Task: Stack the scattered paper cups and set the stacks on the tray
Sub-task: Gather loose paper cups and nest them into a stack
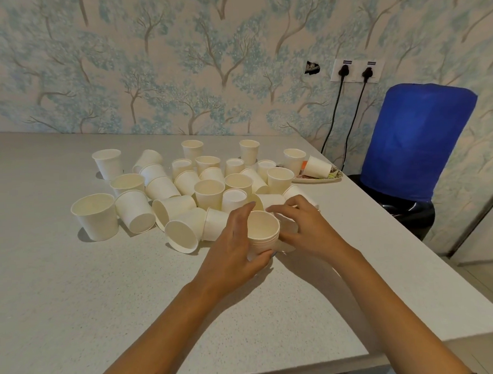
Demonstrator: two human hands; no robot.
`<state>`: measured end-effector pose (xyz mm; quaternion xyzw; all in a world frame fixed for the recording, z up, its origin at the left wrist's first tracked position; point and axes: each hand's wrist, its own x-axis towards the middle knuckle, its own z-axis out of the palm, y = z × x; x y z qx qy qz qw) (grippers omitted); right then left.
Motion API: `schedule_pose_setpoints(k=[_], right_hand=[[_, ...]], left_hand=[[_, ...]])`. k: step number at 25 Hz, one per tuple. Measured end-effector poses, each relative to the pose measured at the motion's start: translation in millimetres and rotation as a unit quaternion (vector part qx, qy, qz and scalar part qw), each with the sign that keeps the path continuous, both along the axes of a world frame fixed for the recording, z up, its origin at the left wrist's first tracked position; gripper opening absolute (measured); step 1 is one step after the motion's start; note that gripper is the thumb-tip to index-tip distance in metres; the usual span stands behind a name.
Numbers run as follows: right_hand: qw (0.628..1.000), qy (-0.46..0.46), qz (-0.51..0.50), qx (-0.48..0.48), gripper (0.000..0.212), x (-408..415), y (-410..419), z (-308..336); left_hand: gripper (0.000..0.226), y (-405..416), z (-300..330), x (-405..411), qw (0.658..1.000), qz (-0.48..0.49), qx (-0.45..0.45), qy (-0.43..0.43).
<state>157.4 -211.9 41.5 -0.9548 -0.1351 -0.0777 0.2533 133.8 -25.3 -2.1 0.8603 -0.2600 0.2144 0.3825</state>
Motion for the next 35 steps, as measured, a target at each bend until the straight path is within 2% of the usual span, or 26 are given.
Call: schedule_pose_setpoints(k=[2, 7, 10, 12, 16, 19, 21, 23, 24, 26, 28, 31, 35], right_hand=[[0.999, 0.009, -0.04, -0.022, 0.045, -2, -8, 1], [0.994, 0.025, -0.105, -0.006, 0.051, -5, -25, 11], [0.989, 0.057, -0.132, -0.043, 0.054, -10, -30, 11], [0.984, 0.09, -0.138, -0.075, 0.06, -13, -32, 12], [0.98, 0.115, -0.1, -0.132, 0.087, -17, -28, 11], [0.98, 0.067, -0.1, -0.159, 0.076, -19, -23, 13], [0.988, -0.038, -0.141, -0.053, 0.065, -19, -20, 21], [0.968, -0.115, -0.145, 0.169, 0.06, -23, -13, 34], [0.949, -0.134, -0.116, 0.261, 0.058, -25, -8, 40], [0.925, -0.136, -0.038, 0.352, 0.052, -31, 7, 43], [0.932, -0.108, 0.015, 0.345, 0.049, -35, 22, 32], [0.963, -0.085, 0.043, 0.253, 0.06, -33, 32, 13], [0.96, -0.069, 0.047, 0.267, 0.063, -30, 29, 11]], left_hand=[[0.089, 1, 1, 0, 1.0, -0.001, 0.003, -0.004], [0.089, 2, 1, 0, 1.0, -0.007, -0.003, -0.002], [0.089, 2, 0, 0, 1.0, -0.006, -0.002, 0.0], [0.089, 2, 0, 1, 1.0, -0.009, 0.002, -0.002], [0.091, 2, 0, 1, 1.0, -0.008, 0.003, -0.004], [0.091, 2, -1, 1, 1.0, -0.009, -0.008, 0.0], [0.093, 1, -3, 2, 1.0, -0.009, -0.015, 0.012], [0.098, 1, -6, 3, 0.999, -0.002, -0.028, 0.034], [0.1, 0, -7, 4, 0.998, -0.001, -0.039, 0.048], [0.103, 0, -8, 5, 0.995, -0.002, -0.066, 0.071], [0.105, 0, -9, 6, 0.992, -0.01, -0.092, 0.089], [0.11, -2, -10, 8, 0.988, -0.018, -0.109, 0.104], [0.115, -3, -11, 9, 0.989, -0.016, -0.105, 0.105]])
